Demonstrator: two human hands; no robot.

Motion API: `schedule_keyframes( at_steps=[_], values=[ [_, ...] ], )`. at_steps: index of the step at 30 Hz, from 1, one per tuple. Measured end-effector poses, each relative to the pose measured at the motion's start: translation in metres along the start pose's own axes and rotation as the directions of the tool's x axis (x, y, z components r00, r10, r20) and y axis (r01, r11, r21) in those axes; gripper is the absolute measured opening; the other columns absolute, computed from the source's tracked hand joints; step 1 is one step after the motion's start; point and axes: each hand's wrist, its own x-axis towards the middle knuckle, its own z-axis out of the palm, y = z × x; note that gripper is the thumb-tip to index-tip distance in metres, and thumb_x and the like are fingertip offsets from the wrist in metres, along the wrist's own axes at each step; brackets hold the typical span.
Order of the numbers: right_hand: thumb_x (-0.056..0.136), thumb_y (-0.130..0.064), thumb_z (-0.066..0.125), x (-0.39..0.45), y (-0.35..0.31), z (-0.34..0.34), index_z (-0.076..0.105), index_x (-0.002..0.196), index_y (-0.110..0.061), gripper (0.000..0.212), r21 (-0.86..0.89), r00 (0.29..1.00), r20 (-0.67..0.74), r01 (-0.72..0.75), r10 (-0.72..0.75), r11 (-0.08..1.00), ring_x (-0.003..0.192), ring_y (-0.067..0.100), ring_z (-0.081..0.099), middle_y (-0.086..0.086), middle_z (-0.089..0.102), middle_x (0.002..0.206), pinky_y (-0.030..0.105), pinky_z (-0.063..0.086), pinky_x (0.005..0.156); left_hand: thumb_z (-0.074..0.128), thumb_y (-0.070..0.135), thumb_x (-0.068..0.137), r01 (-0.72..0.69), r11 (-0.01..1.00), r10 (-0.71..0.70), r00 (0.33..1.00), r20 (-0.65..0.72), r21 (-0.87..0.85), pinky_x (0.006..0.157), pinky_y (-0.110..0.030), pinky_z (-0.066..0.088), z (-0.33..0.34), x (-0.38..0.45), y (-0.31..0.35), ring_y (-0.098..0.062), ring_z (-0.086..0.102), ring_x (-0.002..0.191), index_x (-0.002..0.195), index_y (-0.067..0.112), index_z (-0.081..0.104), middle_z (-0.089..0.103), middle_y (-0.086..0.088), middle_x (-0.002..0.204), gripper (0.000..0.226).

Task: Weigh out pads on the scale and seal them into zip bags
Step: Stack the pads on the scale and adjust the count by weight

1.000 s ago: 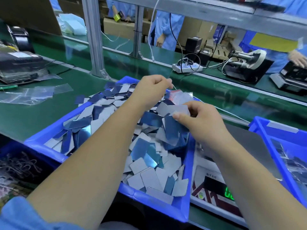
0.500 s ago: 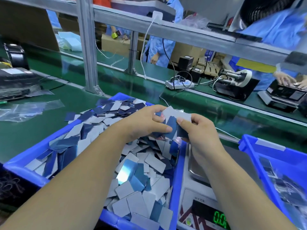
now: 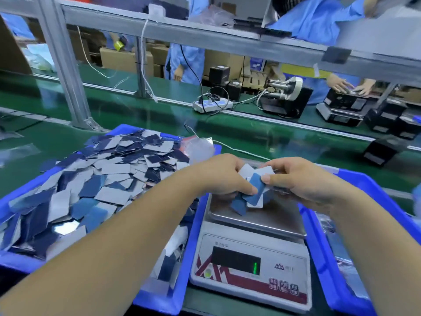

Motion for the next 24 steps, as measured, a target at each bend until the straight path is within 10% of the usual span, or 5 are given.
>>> schedule_keyframes(
  at_steps=[9, 17, 24],
  values=[
    [0.090, -0.047, 0.064, -0.002, 0.030, -0.016, 0.075, 0.094, -0.029, 0.022, -0.492, 0.988, -0.152, -0.048, -0.031, 0.869, 0.066, 0.010, 0.048, 0.014, 0.067, 0.087, 0.032, 0.041, 0.067, 0.056, 0.079, 0.072, -0.108, 0.900, 0.171, 0.979, -0.113, 0.423, 0.099, -0.034, 0.020, 0.026, 0.006, -0.012, -0.012, 0.021, 0.126, 0.124, 0.046, 0.062, 0.036, 0.011, 0.132, 0.063],
    [0.087, -0.072, 0.045, -0.004, 0.041, -0.022, 0.061, 0.084, -0.016, 0.058, -0.443, 0.897, -0.431, -0.113, -0.101, 0.889, 0.044, 0.004, 0.039, -0.015, 0.041, 0.053, 0.030, 0.033, 0.058, 0.061, 0.052, 0.091, -0.250, 0.962, 0.272, 0.905, -0.326, 0.108, 0.108, -0.032, 0.028, 0.015, 0.005, -0.020, -0.011, 0.037, 0.127, 0.103, 0.041, 0.069, 0.052, 0.015, 0.116, 0.018],
    [0.090, -0.048, 0.065, 0.002, 0.028, 0.007, 0.063, 0.070, -0.025, 0.030, -0.380, 0.740, -0.549, 0.194, -0.389, 0.904, 0.049, 0.018, 0.052, -0.011, 0.050, 0.050, 0.030, 0.038, 0.055, 0.068, 0.045, 0.084, -0.422, 0.904, 0.419, 0.834, -0.360, 0.073, 0.086, -0.026, 0.043, 0.018, -0.009, -0.008, -0.013, 0.057, 0.096, 0.086, 0.027, 0.072, 0.067, 0.008, 0.087, 0.018]
  ],
)
